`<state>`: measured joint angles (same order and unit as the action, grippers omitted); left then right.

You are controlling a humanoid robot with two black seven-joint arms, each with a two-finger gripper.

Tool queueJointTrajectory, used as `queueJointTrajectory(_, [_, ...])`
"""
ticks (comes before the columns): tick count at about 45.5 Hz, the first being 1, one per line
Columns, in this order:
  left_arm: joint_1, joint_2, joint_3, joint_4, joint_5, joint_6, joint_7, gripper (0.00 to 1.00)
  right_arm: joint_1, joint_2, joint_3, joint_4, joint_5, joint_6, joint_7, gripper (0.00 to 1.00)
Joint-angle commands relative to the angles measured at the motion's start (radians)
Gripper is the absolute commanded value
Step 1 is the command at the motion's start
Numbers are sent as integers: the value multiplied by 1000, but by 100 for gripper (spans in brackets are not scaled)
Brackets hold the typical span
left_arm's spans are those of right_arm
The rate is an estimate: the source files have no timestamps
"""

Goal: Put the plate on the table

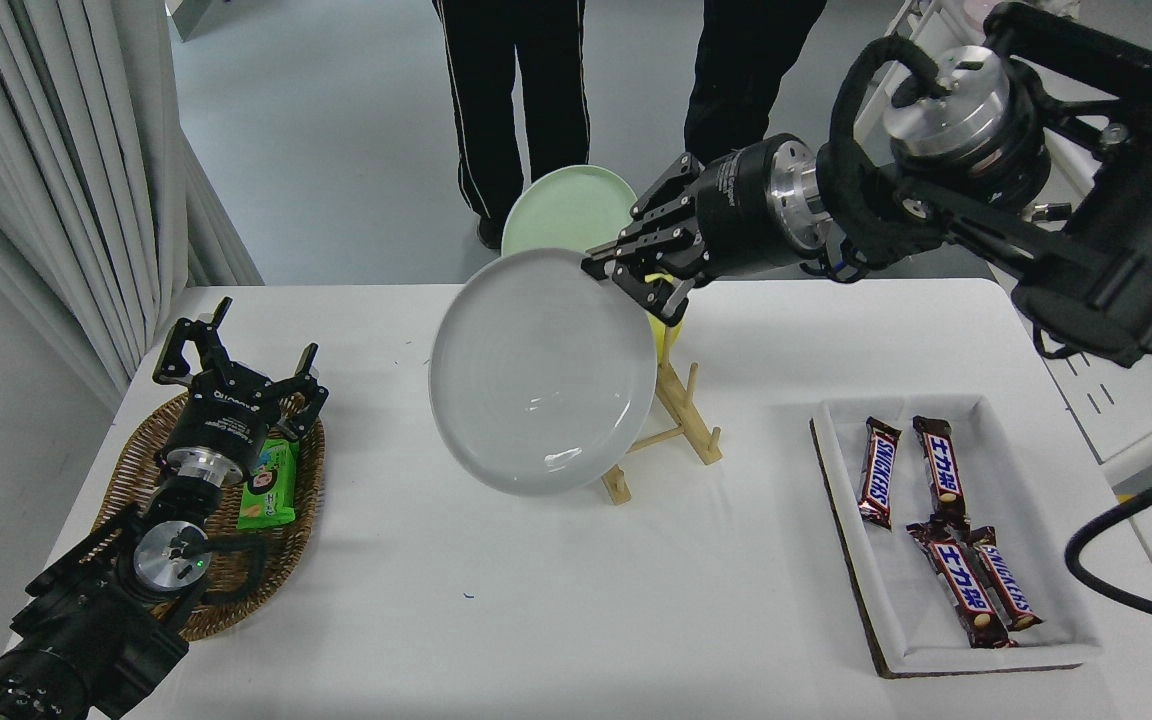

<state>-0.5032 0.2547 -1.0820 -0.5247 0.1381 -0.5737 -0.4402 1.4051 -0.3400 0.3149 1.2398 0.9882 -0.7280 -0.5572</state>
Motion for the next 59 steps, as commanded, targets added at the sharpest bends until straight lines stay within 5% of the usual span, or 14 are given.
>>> queueJointTrajectory(1, [0,0,-1,-1,0,0,0,100,-138,111,-2,-48,41,-57,2,0])
queueJointTrajectory(18, [0,0,-1,0,0,0,0,100,-311,203,16,-227,63,-57,0,0])
queueJointTrajectory(59, [0,0,1,-1,0,0,0,100,-434,340,26,-632,47,-57,-4,0])
